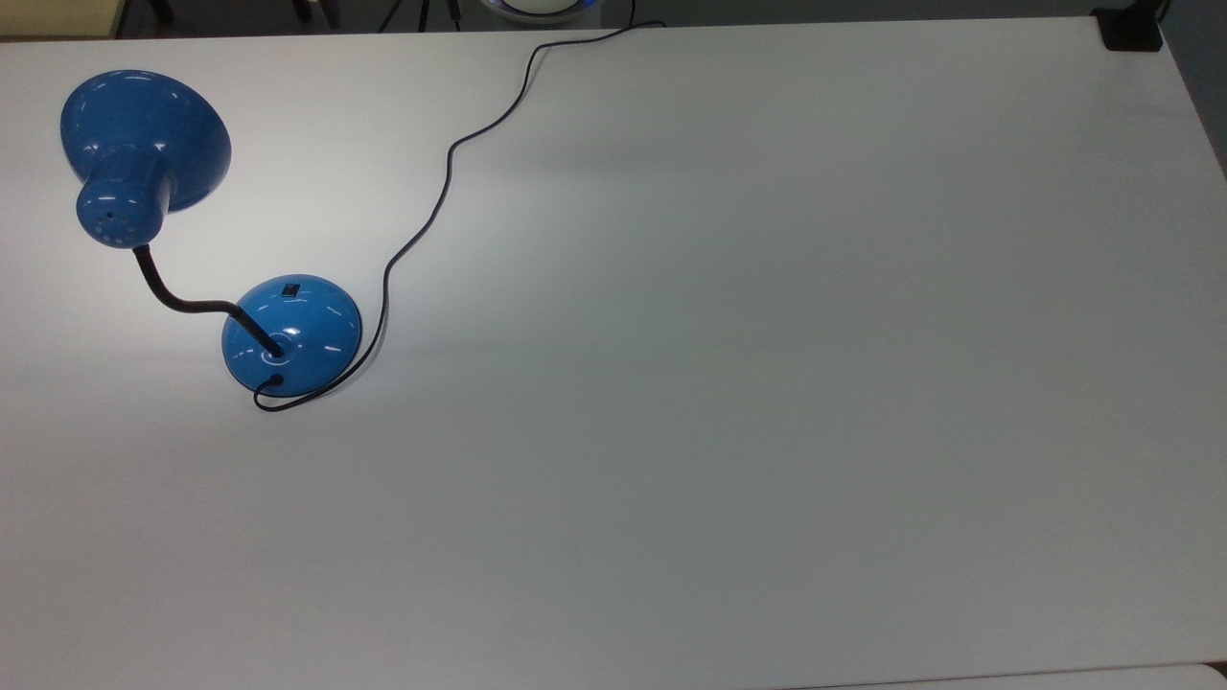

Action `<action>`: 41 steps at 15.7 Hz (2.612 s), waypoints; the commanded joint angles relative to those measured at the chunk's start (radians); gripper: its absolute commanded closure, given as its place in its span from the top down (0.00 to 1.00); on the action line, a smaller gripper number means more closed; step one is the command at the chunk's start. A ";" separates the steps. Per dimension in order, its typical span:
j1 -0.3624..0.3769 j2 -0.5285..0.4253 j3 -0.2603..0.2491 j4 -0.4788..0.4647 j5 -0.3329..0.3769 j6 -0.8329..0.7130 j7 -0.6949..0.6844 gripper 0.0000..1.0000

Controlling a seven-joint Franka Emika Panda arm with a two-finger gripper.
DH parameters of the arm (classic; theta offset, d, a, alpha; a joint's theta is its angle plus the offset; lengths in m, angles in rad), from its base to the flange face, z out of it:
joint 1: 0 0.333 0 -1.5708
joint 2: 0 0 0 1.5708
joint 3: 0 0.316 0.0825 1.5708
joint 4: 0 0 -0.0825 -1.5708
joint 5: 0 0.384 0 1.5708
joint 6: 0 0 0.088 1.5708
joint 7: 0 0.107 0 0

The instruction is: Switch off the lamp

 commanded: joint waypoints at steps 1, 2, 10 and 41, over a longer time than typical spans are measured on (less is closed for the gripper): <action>0.017 0.003 0.011 0.010 -0.040 -0.029 0.050 1.00; 0.017 0.003 0.011 0.010 -0.040 -0.029 0.052 1.00; 0.016 0.002 0.011 0.010 -0.040 -0.029 0.050 1.00; -0.243 0.109 -0.004 -0.550 0.241 0.904 -0.395 0.00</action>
